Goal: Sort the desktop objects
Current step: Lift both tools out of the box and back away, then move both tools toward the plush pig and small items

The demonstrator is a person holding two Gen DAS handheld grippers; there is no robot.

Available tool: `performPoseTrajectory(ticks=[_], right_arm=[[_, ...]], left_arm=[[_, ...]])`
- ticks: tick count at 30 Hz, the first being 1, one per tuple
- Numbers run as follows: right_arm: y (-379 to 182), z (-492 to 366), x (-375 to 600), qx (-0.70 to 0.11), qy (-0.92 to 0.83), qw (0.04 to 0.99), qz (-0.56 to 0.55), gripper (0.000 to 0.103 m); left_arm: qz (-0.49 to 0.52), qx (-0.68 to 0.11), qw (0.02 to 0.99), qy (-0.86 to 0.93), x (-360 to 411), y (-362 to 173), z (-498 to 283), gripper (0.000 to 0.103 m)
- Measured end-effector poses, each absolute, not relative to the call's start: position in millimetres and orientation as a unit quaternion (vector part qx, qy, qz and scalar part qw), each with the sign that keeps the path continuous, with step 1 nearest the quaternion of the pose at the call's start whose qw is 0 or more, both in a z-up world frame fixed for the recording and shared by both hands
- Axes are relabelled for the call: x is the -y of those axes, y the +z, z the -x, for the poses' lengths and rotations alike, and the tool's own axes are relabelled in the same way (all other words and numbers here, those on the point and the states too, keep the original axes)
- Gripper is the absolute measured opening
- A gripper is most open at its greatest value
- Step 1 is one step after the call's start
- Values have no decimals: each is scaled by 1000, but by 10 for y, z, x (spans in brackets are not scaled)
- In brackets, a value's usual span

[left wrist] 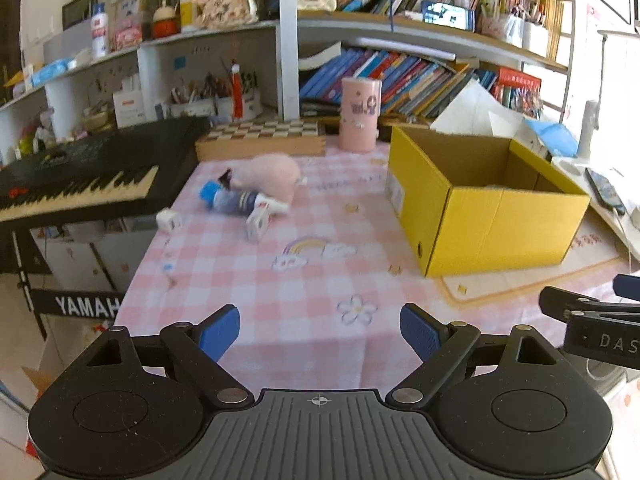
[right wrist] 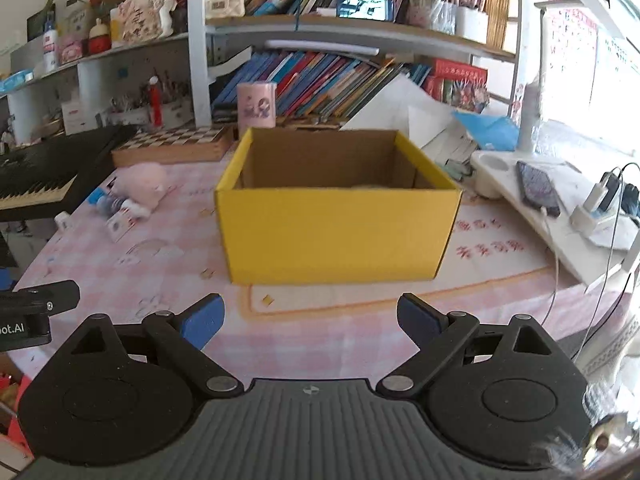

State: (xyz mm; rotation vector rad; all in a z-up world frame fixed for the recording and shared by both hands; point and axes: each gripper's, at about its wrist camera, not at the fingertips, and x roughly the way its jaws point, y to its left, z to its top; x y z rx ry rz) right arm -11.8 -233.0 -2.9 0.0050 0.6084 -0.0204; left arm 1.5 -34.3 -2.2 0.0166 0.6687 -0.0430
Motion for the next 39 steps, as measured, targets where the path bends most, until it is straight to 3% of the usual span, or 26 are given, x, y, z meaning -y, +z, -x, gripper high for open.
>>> performPoseTrajectory(ticks=[20,39], right_arm=[[-306,261,1719,-376,36,926,-21,92],[-204,62,1194,-364,108,925,2,90]], left_arm=[[-18,-369,929,11,-168,-185,284,90],[9,-343,938,48,-638,-59,270,90]])
